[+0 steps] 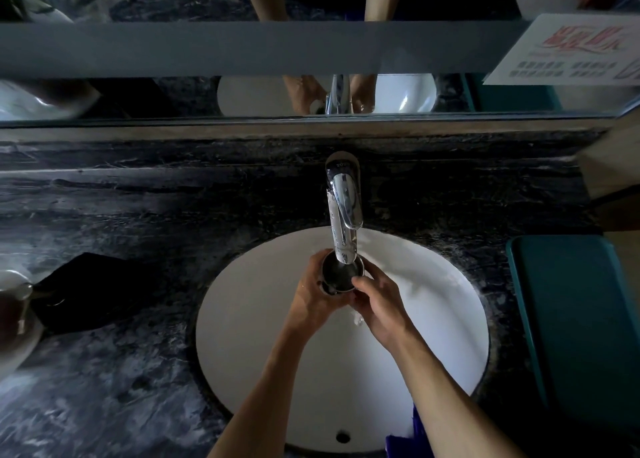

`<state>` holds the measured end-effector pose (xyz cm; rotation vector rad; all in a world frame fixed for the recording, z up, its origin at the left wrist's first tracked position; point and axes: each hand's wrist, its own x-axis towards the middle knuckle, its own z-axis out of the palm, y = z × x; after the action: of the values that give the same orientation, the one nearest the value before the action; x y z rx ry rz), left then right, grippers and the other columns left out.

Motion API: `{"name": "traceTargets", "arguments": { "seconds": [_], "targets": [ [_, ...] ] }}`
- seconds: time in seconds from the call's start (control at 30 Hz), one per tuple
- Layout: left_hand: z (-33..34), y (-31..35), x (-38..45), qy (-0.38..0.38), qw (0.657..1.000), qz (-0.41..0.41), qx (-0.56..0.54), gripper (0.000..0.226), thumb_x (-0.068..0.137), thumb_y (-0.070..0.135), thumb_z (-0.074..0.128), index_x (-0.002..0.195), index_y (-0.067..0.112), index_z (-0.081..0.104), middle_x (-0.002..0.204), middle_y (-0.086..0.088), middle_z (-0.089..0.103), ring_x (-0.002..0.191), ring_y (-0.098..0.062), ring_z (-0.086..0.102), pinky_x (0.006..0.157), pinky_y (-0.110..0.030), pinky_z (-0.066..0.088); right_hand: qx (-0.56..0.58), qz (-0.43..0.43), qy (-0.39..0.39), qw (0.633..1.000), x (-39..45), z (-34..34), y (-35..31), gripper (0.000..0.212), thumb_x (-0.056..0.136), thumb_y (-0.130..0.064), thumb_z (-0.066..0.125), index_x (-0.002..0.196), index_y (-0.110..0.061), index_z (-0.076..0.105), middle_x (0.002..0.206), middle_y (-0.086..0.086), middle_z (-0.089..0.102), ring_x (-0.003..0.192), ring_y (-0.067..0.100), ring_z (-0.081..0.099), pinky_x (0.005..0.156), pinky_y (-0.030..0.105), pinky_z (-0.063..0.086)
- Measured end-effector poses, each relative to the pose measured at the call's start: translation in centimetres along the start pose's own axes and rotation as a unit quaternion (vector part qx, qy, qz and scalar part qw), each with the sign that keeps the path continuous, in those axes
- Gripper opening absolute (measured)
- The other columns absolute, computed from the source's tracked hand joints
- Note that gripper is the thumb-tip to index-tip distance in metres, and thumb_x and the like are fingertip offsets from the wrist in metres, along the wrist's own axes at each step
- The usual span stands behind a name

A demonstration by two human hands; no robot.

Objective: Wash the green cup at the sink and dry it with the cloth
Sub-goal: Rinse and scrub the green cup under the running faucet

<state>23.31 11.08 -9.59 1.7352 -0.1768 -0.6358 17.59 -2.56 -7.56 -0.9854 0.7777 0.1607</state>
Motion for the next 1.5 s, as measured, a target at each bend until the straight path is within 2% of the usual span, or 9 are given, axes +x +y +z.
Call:
{"name": "traceTargets", "arguments": {
  "seconds": [0.23, 0.47, 0.63, 0.8, 1.0, 1.17, 1.27, 1.37, 1.5],
  "targets": [
    [0.2, -0.5, -0.2, -0.003, 1.000, 0.002, 0.018, 0.082, 0.075, -0.013, 0.088, 0.133, 0.028, 0.048, 0.126, 0.001, 0.066, 0.112, 0.008, 0.066, 0.092, -0.011, 0.051, -0.002, 0.016, 0.017, 1.000, -0.2, 0.1, -0.2, 0.047, 0.085, -0.003, 0.057, 0.122, -0.025, 0.075, 0.115, 0.017, 0.077, 0.101, 0.022, 0.069, 0.087, 0.037, 0.049],
    [0.6, -0.8, -0.4, 0.002, 0.999, -0.017, 0.031, 0.080, 0.073, -0.001, 0.091, 0.127, 0.040, 0.048, 0.125, 0.010, 0.066, 0.113, 0.007, 0.065, 0.090, -0.014, 0.054, -0.046, 0.031, 0.002, 0.998, -0.5, -0.5, -0.2, 0.044, 0.093, -0.005, 0.054, 0.127, -0.026, 0.072, 0.114, 0.010, 0.080, 0.093, 0.017, 0.076, 0.081, 0.035, 0.060],
    [1.2, -0.2, -0.4, -0.009, 0.999, -0.025, 0.034, 0.075, 0.063, 0.022, 0.094, 0.120, 0.043, 0.050, 0.119, 0.013, 0.068, 0.107, 0.009, 0.067, 0.083, -0.014, 0.053, 0.071, 0.045, -0.003, 0.996, -0.5, -1.4, 0.2, 0.056, 0.073, -0.002, 0.055, 0.125, -0.014, 0.070, 0.106, 0.015, 0.075, 0.085, 0.024, 0.068, 0.069, 0.032, 0.053],
    [1.5, 0.0, -0.4, -0.006, 0.999, 0.029, 0.030, 0.084, 0.059, 0.013, 0.093, 0.127, 0.038, 0.052, 0.133, -0.013, 0.064, 0.125, -0.033, 0.064, 0.102, -0.055, 0.054, 0.128, 0.021, -0.029, 0.991, -0.1, -1.3, 0.4, 0.061, 0.065, 0.007, 0.049, 0.116, -0.014, 0.073, 0.107, 0.016, 0.075, 0.086, 0.024, 0.071, 0.059, 0.028, 0.055],
    [0.8, 0.1, -0.4, 0.044, 0.999, 0.004, -0.019, 0.080, 0.071, -0.003, 0.095, 0.129, 0.033, 0.053, 0.127, 0.000, 0.070, 0.115, -0.006, 0.070, 0.095, -0.022, 0.056, -0.026, 0.011, -0.040, 0.999, 0.3, -0.4, -0.6, 0.045, 0.087, -0.012, 0.060, 0.129, -0.025, 0.070, 0.117, 0.004, 0.078, 0.099, 0.016, 0.073, 0.079, 0.030, 0.057],
    [0.8, 1.2, -0.4, 0.040, 0.992, -0.091, -0.081, 0.070, 0.068, 0.020, 0.094, 0.127, 0.018, 0.056, 0.116, 0.000, 0.074, 0.102, -0.009, 0.076, 0.080, -0.027, 0.064, -0.117, 0.049, -0.005, 0.992, 0.1, -0.6, -0.4, 0.039, 0.107, -0.051, 0.046, 0.127, -0.028, 0.069, 0.105, -0.007, 0.076, 0.099, 0.017, 0.069, 0.092, 0.039, 0.052],
    [1.4, 1.4, -0.3, 0.042, 0.986, -0.132, -0.097, 0.056, 0.078, 0.026, 0.089, 0.126, 0.016, 0.062, 0.112, 0.001, 0.077, 0.099, -0.004, 0.075, 0.081, -0.018, 0.058, -0.121, 0.047, 0.020, 0.991, 0.1, -0.4, -0.1, 0.040, 0.110, -0.043, 0.041, 0.123, -0.020, 0.070, 0.115, 0.001, 0.077, 0.103, 0.017, 0.070, 0.088, 0.037, 0.058],
    [2.3, 1.7, -0.1, 0.045, 0.982, -0.147, -0.111, 0.014, 0.084, 0.037, 0.079, 0.095, 0.028, 0.076, 0.087, 0.011, 0.080, 0.084, -0.002, 0.075, 0.075, -0.014, 0.057, -0.120, 0.045, 0.024, 0.991, 0.1, -0.3, 0.4, 0.036, 0.111, -0.034, 0.043, 0.127, -0.017, 0.070, 0.126, 0.005, 0.076, 0.123, 0.020, 0.068, 0.107, 0.047, 0.054],
    [2.8, 1.6, 0.2, 0.069, 0.975, -0.169, -0.127, 0.023, 0.090, 0.035, 0.078, 0.087, 0.012, 0.078, 0.082, -0.003, 0.076, 0.079, -0.016, 0.073, 0.075, -0.026, 0.059, -0.128, 0.042, 0.010, 0.991, -0.3, -0.1, 0.7, 0.030, 0.110, -0.032, 0.047, 0.129, -0.027, 0.070, 0.127, -0.005, 0.076, 0.119, 0.008, 0.070, 0.091, 0.029, 0.059]
  ]
}}
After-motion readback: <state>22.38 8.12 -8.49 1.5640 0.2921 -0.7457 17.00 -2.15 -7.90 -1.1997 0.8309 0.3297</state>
